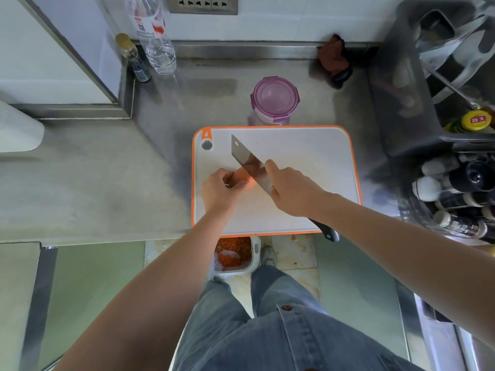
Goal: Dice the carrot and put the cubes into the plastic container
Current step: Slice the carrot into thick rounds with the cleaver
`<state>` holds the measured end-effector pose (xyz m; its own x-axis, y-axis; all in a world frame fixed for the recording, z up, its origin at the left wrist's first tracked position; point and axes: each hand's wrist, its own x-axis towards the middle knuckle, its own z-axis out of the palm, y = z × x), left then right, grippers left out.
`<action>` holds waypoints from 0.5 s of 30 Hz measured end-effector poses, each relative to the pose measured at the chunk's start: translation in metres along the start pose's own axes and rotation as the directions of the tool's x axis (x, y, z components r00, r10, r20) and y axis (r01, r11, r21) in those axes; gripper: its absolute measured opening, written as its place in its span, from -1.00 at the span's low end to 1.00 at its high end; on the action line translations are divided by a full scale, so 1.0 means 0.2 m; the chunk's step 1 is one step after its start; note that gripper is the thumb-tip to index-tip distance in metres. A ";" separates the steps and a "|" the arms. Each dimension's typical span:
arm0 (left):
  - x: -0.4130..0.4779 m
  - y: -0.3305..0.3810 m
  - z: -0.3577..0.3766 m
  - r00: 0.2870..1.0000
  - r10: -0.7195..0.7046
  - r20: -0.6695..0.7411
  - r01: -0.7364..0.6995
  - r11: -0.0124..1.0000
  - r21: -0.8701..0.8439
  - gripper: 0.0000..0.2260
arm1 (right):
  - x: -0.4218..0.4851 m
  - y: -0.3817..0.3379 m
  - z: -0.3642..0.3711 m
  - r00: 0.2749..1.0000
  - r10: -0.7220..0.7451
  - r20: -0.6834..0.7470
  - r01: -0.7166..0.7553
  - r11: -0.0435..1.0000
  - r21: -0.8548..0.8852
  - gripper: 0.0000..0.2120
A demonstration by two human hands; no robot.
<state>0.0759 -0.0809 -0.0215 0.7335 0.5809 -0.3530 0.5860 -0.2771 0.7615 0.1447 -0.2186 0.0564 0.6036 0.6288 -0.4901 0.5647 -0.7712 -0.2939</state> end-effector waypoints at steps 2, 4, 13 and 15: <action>0.01 0.01 0.00 1.000 -0.011 0.010 0.012 1.000 -0.011 -0.73 | 0.01 0.00 0.02 1.000 0.009 -0.005 -0.009 1.000 -0.004 -0.72; 0.01 0.01 0.00 1.000 -0.019 0.016 0.019 1.000 -0.008 -0.74 | 0.03 0.00 0.03 1.000 0.011 -0.012 -0.011 1.000 -0.009 -0.72; 0.06 0.02 0.00 0.998 -0.056 0.035 0.054 0.997 0.049 -0.73 | 0.10 0.00 0.06 0.999 -0.004 -0.051 0.003 1.000 -0.019 -0.67; 0.06 0.02 0.00 0.998 -0.058 0.025 0.057 0.997 0.049 -0.72 | 0.13 -0.02 0.07 0.999 -0.013 -0.052 0.012 1.000 -0.026 -0.66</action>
<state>0.0865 -0.0747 -0.0230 0.7066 0.5764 -0.4105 0.6430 -0.2808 0.7125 0.1511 -0.2012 0.0334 0.6246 0.6432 -0.4429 0.5861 -0.7609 -0.2784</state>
